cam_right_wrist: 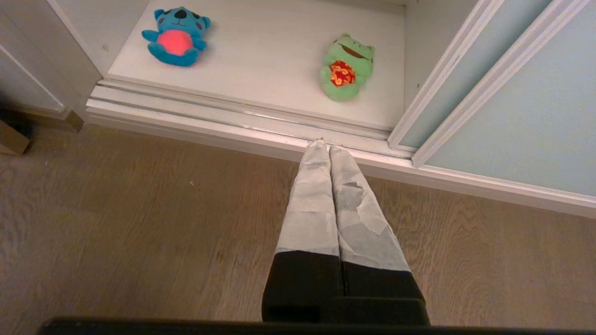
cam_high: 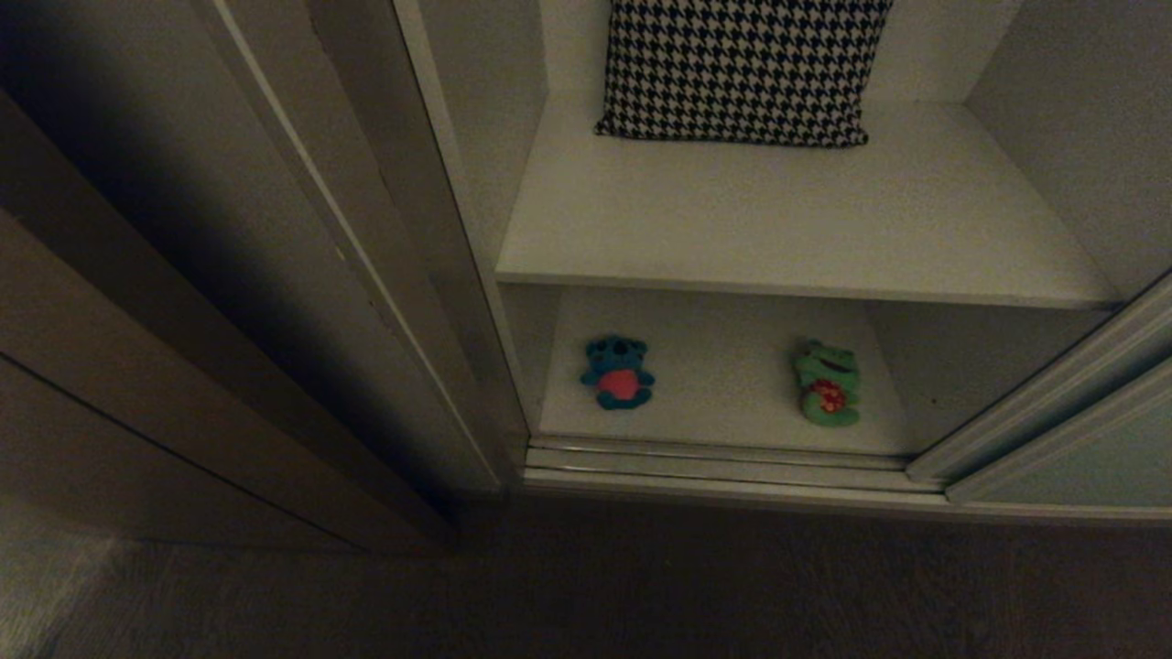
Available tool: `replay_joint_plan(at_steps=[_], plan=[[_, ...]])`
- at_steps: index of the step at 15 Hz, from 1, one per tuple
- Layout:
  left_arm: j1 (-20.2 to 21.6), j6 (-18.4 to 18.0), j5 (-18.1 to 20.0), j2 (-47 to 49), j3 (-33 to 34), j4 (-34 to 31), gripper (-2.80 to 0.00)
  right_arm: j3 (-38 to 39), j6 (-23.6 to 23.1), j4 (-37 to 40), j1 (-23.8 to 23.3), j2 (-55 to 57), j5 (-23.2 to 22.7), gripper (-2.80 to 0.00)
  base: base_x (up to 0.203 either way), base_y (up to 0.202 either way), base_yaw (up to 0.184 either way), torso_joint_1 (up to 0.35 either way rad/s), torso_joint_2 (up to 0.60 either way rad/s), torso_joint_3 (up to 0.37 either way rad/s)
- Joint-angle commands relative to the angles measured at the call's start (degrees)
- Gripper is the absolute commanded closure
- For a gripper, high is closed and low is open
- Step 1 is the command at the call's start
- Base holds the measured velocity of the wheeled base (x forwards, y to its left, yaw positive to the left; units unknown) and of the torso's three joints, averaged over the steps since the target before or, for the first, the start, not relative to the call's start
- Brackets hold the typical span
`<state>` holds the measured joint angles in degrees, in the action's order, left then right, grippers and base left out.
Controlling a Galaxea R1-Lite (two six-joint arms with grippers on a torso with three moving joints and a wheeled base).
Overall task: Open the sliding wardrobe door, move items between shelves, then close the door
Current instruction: Close the door
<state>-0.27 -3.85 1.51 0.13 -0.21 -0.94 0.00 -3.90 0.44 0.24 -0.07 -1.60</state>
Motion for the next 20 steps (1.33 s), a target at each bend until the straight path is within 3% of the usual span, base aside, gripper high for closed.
replay_joint_plan(at_steps=[1,14,20], plan=[[0.0,0.2,0.0,0.0,0.1,0.3,0.0,0.1,-0.1,0.0,0.0,-0.1,-0.1,0.0,0.0,0.0,0.0,0.0,0.0,0.0],[0.0,1.9,-1.3,0.0,0.2,0.6,0.0,0.1,-0.1,0.0,0.0,-0.1,-0.1,0.0,0.0,-0.003,0.001,0.002,0.0,0.022],[0.0,2.0,-1.3,0.0,0.2,0.7,0.0,0.1,-0.1,0.0,0.0,-0.1,0.0,0.0,0.001,-0.175,0.005,0.004,0.0,0.001]])
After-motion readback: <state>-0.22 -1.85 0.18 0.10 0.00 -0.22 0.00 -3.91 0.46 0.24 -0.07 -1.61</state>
